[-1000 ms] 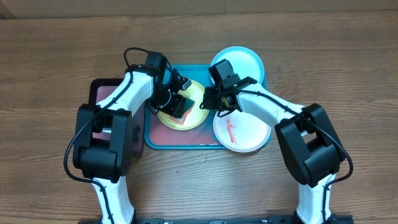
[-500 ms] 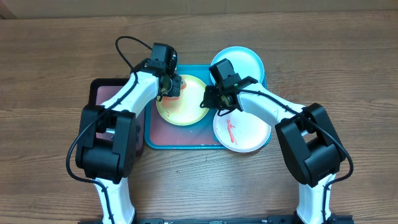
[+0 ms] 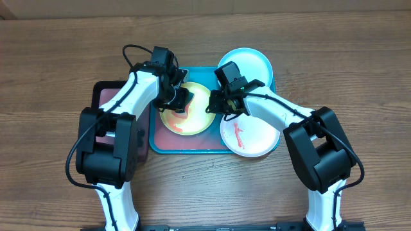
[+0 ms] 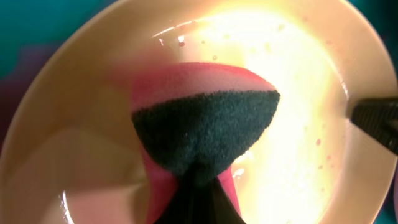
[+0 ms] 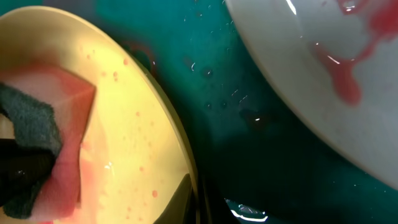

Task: Clean dirty plates on tray and stack at the side
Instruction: 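Scrub the yellow plate with the sponge while the right gripper holds it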

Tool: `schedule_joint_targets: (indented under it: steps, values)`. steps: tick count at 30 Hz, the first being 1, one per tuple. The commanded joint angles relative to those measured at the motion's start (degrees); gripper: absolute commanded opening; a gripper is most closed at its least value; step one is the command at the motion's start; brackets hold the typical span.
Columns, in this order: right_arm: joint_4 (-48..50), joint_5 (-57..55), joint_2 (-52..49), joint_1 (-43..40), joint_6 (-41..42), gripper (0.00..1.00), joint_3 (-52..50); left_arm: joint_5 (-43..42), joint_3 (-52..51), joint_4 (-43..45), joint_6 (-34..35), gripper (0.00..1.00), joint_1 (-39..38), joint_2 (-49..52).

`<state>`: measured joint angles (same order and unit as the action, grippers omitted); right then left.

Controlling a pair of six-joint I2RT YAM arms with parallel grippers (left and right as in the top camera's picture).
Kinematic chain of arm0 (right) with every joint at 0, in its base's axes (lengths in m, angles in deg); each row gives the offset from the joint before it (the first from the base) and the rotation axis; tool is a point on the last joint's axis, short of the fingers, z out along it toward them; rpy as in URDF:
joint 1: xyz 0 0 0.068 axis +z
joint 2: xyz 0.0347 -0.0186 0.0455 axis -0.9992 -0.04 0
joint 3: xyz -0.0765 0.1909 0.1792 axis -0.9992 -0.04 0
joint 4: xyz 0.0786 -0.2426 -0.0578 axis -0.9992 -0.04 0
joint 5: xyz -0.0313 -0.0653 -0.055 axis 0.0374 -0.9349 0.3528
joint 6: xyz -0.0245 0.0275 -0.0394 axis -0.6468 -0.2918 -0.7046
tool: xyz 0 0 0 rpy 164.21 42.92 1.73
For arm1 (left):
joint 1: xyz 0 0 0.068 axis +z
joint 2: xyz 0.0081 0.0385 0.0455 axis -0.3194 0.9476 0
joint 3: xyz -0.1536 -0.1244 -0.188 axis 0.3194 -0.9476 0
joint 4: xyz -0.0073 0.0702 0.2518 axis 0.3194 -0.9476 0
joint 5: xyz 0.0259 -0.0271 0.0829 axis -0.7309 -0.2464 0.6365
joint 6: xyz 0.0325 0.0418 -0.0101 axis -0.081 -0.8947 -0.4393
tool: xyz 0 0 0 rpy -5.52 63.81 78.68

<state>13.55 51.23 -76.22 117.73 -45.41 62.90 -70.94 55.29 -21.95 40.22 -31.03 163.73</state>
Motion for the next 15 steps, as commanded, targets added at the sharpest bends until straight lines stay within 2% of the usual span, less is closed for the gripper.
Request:
schedule_joint_targets:
  steps: [1, 4, 8, 12, 15]
  values:
    - [0.6, 0.1, 0.3, -0.1, 0.5, 0.04, 0.1, 2.4, -1.0, 2.8, 3.0, 0.04, -0.8, 1.9]
    - [0.7, 0.1, 0.3, -0.1, 0.5, 0.04, 0.1, 14.8, -1.0, 3.8, 10.8, 0.04, -0.8, 1.9]
    - [0.6, 0.1, 0.3, -0.1, 0.5, 0.04, 0.1, 22.6, -1.0, 2.3, 16.0, 0.04, -0.8, 1.9]
    - [0.7, 0.1, 0.3, -0.1, 0.5, 0.04, 0.1, 18.6, -1.0, -0.8, 13.8, 0.04, -0.8, 1.9]
    - [0.7, 0.1, 0.3, -0.1, 0.5, 0.04, 0.1, 4.5, -1.0, -2.9, 1.9, 0.04, -0.8, 1.9]
